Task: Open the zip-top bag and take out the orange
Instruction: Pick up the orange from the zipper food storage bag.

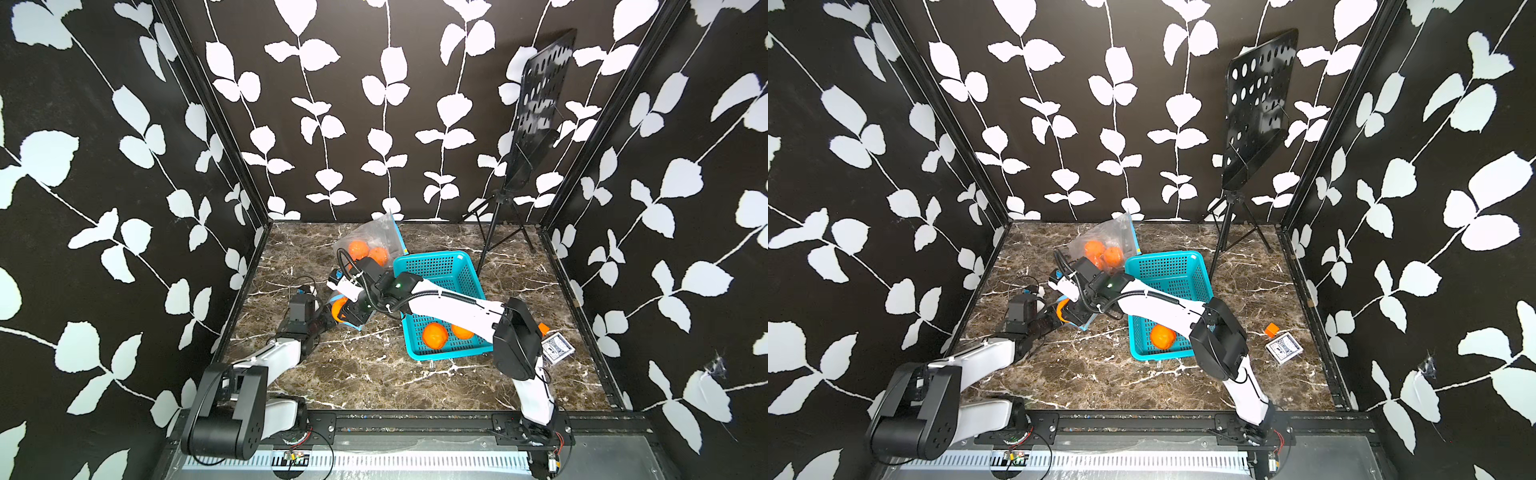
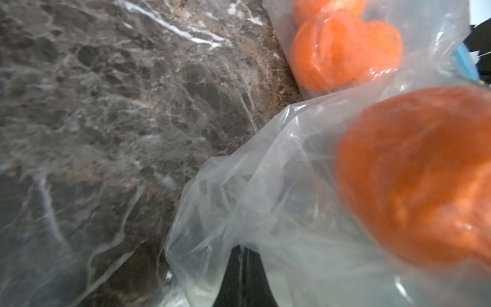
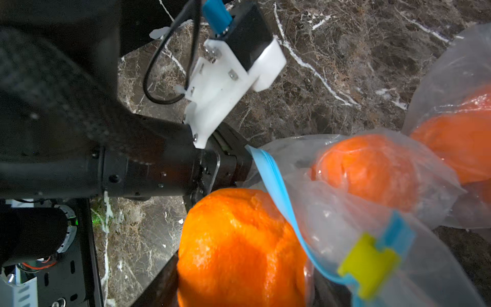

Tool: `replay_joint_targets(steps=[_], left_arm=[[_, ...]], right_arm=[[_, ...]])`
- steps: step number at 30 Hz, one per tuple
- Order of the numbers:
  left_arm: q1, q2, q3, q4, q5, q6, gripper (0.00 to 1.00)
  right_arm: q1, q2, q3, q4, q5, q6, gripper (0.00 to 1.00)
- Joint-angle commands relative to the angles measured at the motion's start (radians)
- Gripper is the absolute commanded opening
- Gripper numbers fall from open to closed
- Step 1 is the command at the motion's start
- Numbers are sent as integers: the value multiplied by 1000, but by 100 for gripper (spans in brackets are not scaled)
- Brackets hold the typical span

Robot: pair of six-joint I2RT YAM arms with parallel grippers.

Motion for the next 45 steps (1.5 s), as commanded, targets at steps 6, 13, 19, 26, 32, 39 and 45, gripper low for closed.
replay_joint_targets(steps=[6, 13, 19, 26, 32, 39, 45], left_arm=[[7, 22, -13, -100, -81, 17, 0], [5, -72, -14, -137, -83, 7, 0], [5, -127, -26, -140, -47, 3, 0], [-2, -18, -27, -61, -24, -1, 0], [-39, 82, -3, -13, -25, -5, 0], [-57, 100, 10, -21, -37, -2, 0], [-61, 92, 12, -33, -46, 0, 0]], right_arm=[[-150, -80, -49, 43, -362, 93, 54], [-145, 114, 127, -194, -314, 58, 55], [-105, 206, 165, -150, -208, 106, 58], [-81, 279, 216, -190, -118, 113, 66], [-46, 252, 215, -211, -28, 83, 78], [-17, 185, 179, -221, 63, 96, 92], [-8, 145, 151, -224, 93, 112, 87]])
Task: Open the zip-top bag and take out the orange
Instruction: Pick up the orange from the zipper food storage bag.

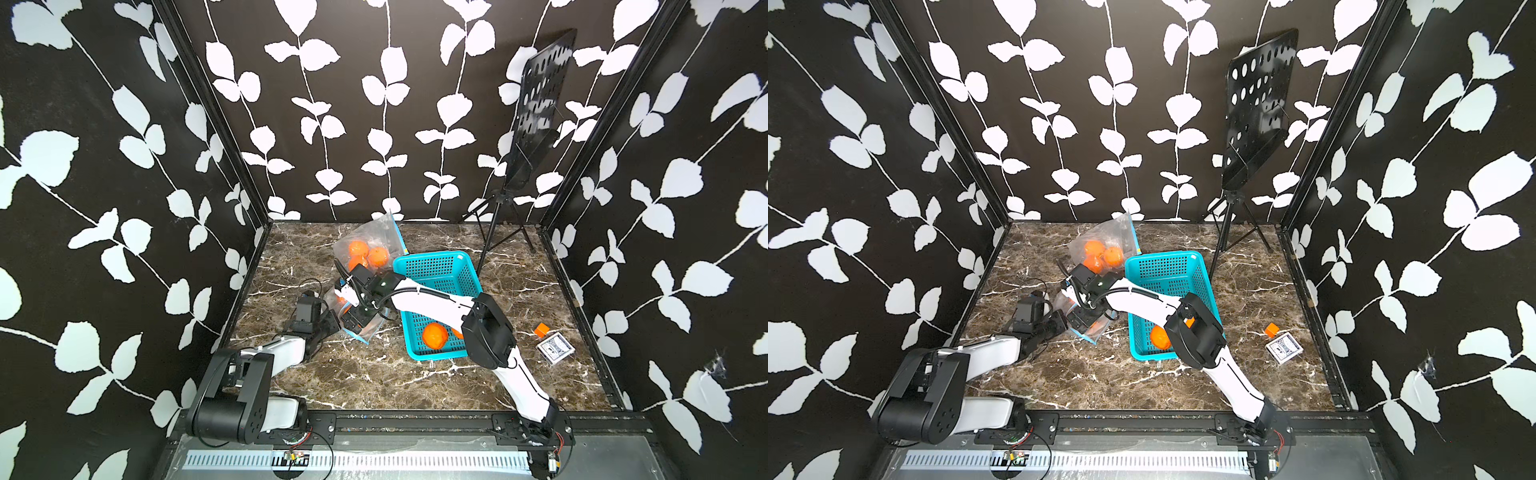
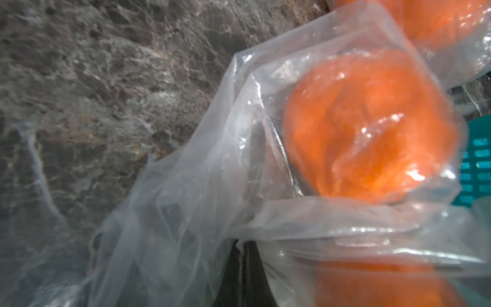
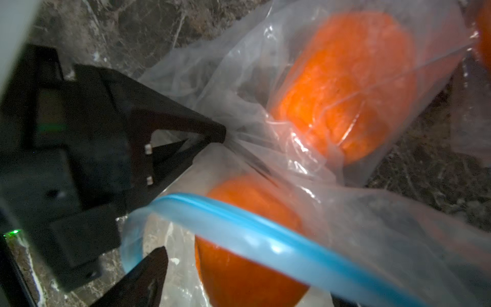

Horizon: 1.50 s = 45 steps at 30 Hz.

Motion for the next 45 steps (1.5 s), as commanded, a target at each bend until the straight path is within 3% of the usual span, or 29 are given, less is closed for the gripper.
replay_joint_targets(steps=[1, 10, 20, 25, 28, 37, 45], left_arm=[[-7, 0, 11, -31, -9, 6, 0], [-12, 6, 8, -18, 2, 2, 0], [-13, 36, 9, 2, 11, 1, 0], [-14, 35, 8, 6, 12, -2, 0], [-14, 27, 8, 1, 12, -2, 0], [-13, 28, 17, -28, -17, -2, 0], [-14, 66, 25, -17, -29, -3, 0]], right_arm=[[7, -74, -37, 5, 19, 14, 86], [-3, 17, 46, -62, 2, 10, 73], [-10, 62, 81, -50, -68, 4, 72], [-12, 69, 79, -50, -70, 2, 79], [-15, 69, 81, -50, -71, 1, 69], [-18, -59, -21, 14, -99, 16, 48], [-55, -242, -195, 118, -177, 35, 48]])
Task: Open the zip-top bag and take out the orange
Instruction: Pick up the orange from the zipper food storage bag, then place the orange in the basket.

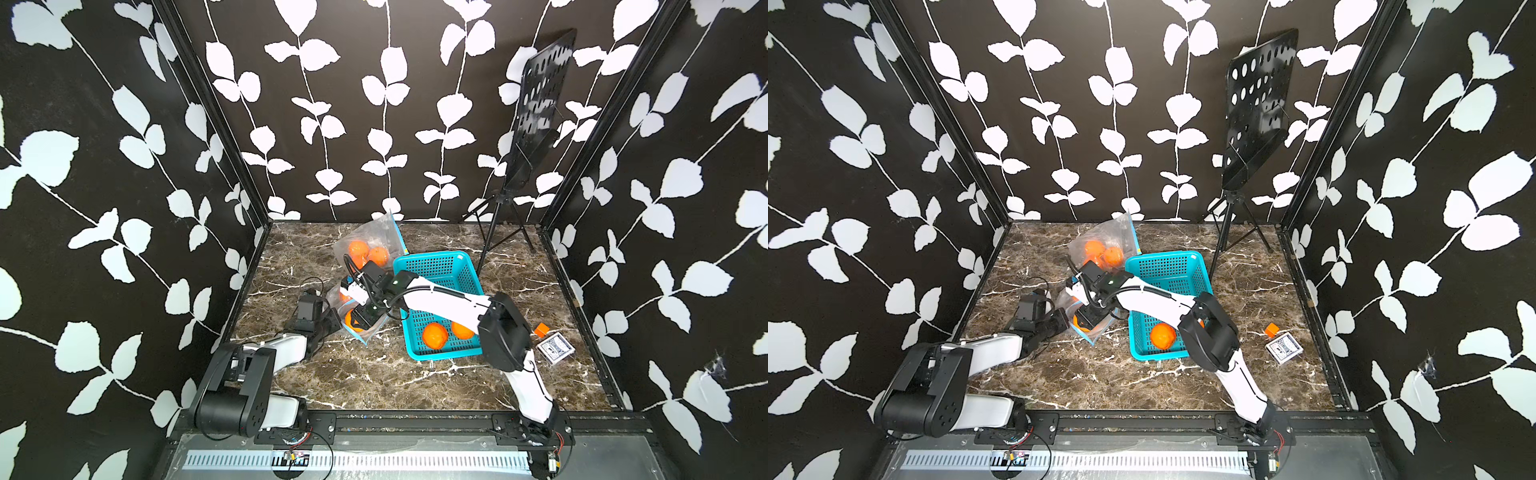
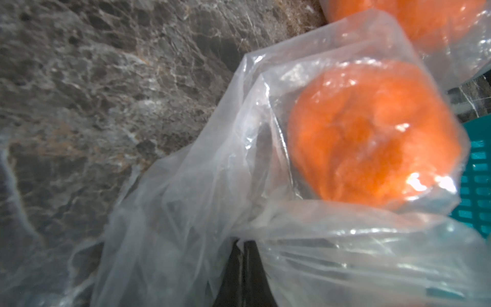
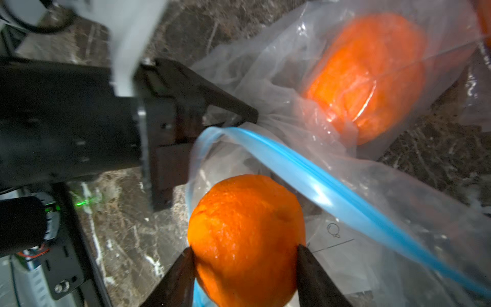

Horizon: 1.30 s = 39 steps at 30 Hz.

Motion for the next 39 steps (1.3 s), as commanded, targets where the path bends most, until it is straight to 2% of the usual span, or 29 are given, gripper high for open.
replay_joint_targets(steps=[1, 3, 8, 13, 20, 24, 28, 33, 39], left_arm=[[-6, 29, 6, -44, -19, 0, 0], [-6, 37, 11, -44, -22, 0, 0], [-5, 54, 17, -33, -10, 0, 0], [-6, 47, 29, -49, -11, 3, 0], [-6, 7, 43, -83, -5, 4, 0], [-5, -28, 48, -102, 9, 5, 0], [-5, -78, 41, -115, 18, 3, 0], [-6, -111, 35, -110, 50, -13, 0], [-6, -144, 42, -137, 52, -12, 0]], right_arm=[[-25, -94, -41, 66, -54, 13, 48], [-45, -126, -95, 126, -124, 34, 47], [-81, -193, -174, 180, -183, 45, 46], [-114, -340, -282, 198, -150, 47, 46], [-186, -644, -499, 169, -20, 75, 47], [-250, -750, -579, 76, 168, 98, 49], [-298, -748, -628, 11, 346, 108, 49], [-308, -643, -644, 1, 516, 115, 49], [-315, -444, -600, 14, 561, 90, 49]])
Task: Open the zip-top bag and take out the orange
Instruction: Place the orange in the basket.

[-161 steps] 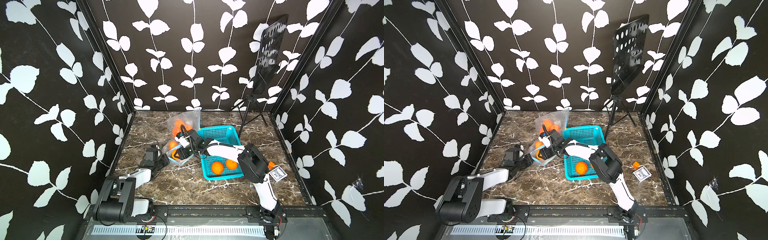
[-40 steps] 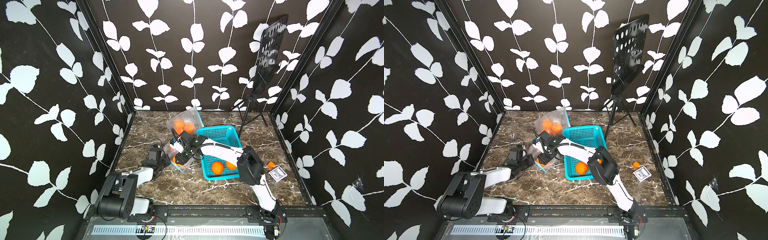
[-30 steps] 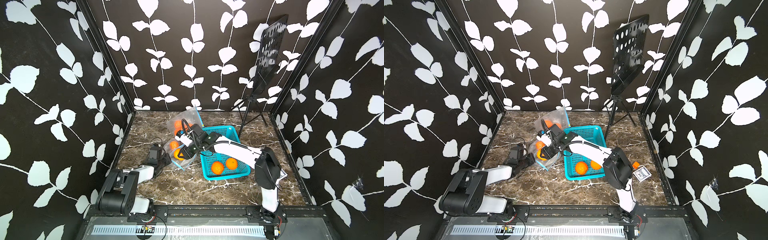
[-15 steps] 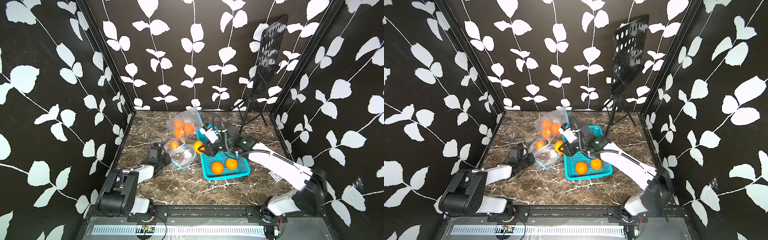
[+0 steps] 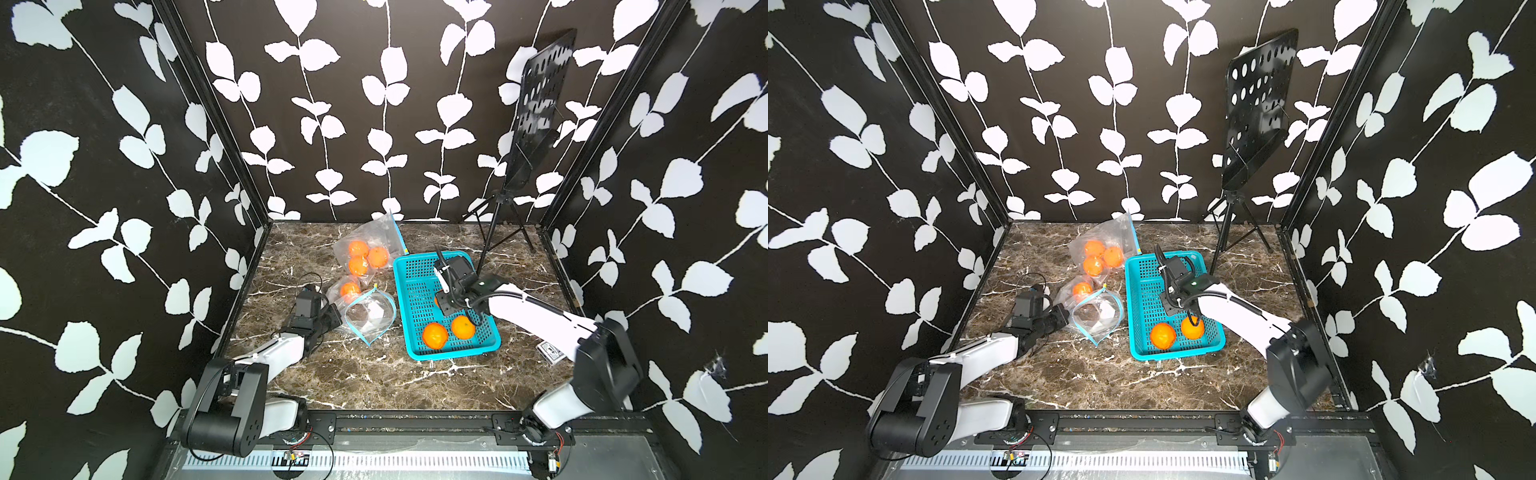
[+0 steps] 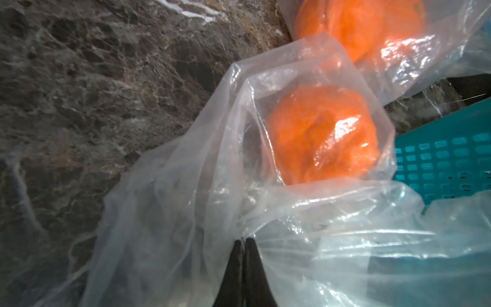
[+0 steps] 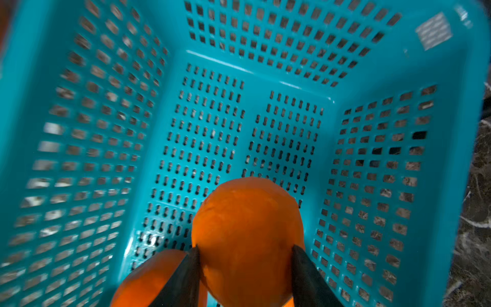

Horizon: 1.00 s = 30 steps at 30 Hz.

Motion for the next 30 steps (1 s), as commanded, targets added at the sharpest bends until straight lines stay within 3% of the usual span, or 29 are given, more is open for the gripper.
replay_joint_targets(steps=[1, 5, 10, 12, 14, 15, 16, 17, 19, 22, 25, 27, 30], left_arm=[[-3, -44, 7, -35, 13, -5, 0], [-3, -76, 4, -61, 9, 1, 0], [-3, -110, 5, -73, 15, -5, 0], [-3, -115, 15, -80, 19, -7, 3], [-3, -117, 21, -77, 39, -14, 15], [-3, -121, 20, -68, 56, -18, 21], [-3, -130, 12, -52, 75, -26, 29], [-3, -141, 6, -44, 89, -35, 44], [-3, -169, 4, -62, 93, -33, 62], [-2, -233, 31, -155, 50, -18, 79], [-2, -297, 88, -260, 1, -9, 80], [0, -326, 151, -347, -55, -4, 79], [1, -313, 288, -409, -86, -12, 78]], right_arm=[[-5, 89, 40, -7, 85, -11, 49], [-5, 171, 57, -24, 129, -7, 49], [-5, 141, 17, 11, 107, 11, 55], [-5, 94, -8, 49, 105, 12, 75], [-6, 26, -51, 128, 105, 2, 95], [-7, 3, -72, 166, 105, 0, 99], [-13, -49, -100, 223, 76, -6, 99], [-26, -80, -128, 283, 10, -15, 99], [-47, -114, -134, 318, -99, -31, 99], [-43, -188, -163, 414, -169, -75, 98], [6, -253, -199, 521, -258, -133, 81], [67, -242, -166, 494, -324, -189, 63], [174, -187, -135, 531, -395, -196, 55]])
